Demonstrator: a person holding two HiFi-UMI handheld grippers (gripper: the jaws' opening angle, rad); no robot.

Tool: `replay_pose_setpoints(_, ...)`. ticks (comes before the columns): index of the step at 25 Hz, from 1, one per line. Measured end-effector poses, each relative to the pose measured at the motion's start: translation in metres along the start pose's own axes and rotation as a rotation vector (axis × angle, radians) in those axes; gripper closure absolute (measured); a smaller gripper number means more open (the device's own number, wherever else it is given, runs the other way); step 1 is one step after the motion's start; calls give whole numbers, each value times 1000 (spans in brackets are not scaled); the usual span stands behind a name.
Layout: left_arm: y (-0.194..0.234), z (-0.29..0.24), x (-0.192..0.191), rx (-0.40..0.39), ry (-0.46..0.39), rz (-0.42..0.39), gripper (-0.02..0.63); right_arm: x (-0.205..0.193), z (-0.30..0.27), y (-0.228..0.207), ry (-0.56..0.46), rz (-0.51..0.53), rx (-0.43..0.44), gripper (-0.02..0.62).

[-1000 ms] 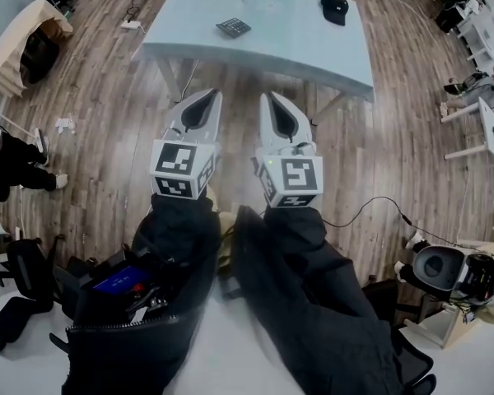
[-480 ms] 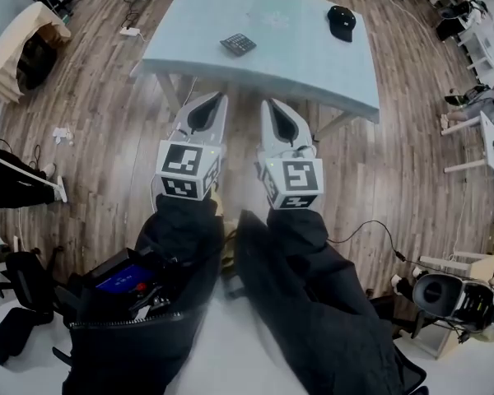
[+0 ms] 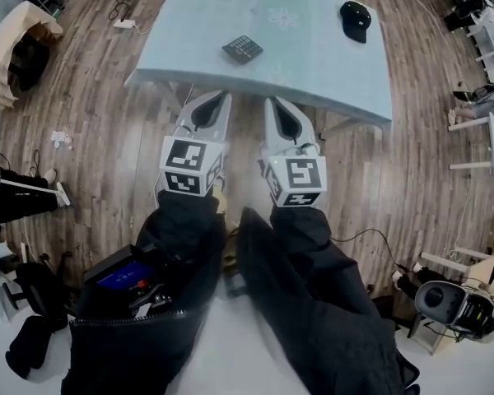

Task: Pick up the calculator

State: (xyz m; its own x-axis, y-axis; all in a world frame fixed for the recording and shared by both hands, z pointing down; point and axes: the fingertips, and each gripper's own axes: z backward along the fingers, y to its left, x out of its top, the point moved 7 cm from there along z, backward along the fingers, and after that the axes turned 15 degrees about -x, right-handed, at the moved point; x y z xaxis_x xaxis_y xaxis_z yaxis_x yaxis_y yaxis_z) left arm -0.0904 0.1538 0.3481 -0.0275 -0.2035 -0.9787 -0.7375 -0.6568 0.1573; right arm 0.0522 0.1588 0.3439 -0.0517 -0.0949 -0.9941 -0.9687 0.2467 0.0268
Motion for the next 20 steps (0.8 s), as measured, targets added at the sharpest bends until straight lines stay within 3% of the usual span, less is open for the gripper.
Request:
replay_pose_setpoints(14,123,-88,11,-59,32,81,609,9,-142,-1,74,34,-35,594)
replay_pose_setpoints(20,145,-103,10,-73,55,108,609,11,-167,-1,105,46,-53,595)
